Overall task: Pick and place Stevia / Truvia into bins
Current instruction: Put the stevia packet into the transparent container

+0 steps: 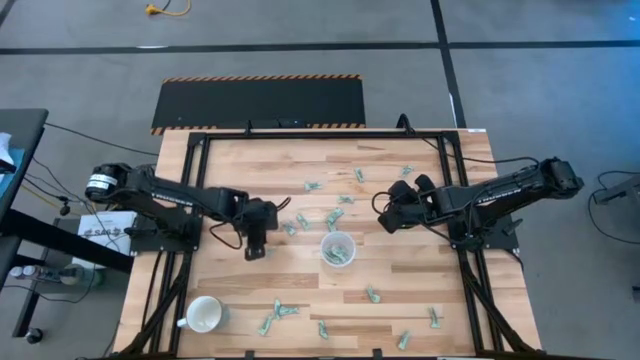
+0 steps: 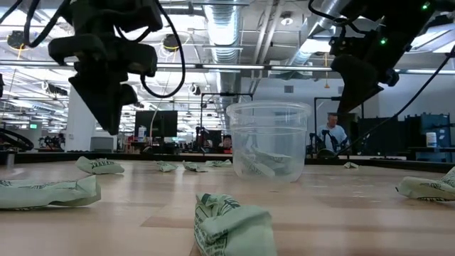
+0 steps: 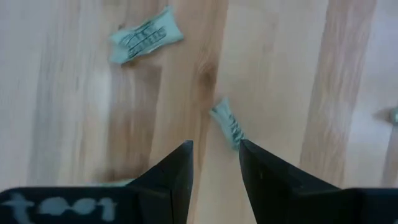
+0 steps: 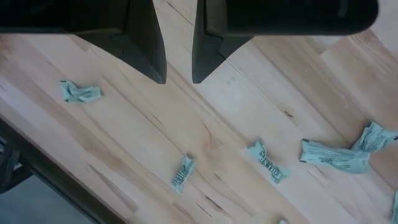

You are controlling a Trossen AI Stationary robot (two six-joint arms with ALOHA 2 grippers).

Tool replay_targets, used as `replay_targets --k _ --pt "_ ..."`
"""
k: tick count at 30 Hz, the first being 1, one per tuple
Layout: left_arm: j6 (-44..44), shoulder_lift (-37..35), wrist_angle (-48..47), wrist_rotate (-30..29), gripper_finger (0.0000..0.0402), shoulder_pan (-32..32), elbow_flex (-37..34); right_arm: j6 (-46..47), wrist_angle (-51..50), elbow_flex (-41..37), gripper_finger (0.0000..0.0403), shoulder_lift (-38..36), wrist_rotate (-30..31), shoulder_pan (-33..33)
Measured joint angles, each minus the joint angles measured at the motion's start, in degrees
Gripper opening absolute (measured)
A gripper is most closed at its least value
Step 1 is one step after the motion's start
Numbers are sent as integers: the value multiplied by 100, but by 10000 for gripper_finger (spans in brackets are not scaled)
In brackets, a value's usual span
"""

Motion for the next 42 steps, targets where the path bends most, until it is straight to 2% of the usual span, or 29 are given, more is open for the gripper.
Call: replay_targets --k 5,19,26,29,35,42 --pt "-37 2 479 -48 118 -265 -213 0 0 0 70 0 -1 0" --pt "-779 2 624 -1224 118 -1307 -297 48 132 0 70 0 -1 75" --pt "-982 2 621 -1886 118 -1735 -297 156 882 0 70 0 205 398" --pt "-1044 2 615 -1953 118 -1787 -297 123 1281 0 70 0 566 635" --pt "-1109 2 588 -1995 118 -1793 -306 -91 1624 0 70 2 866 911" --pt "-1343 4 1165 -2041 118 -1793 -872 -150 1661 4 70 88 964 881"
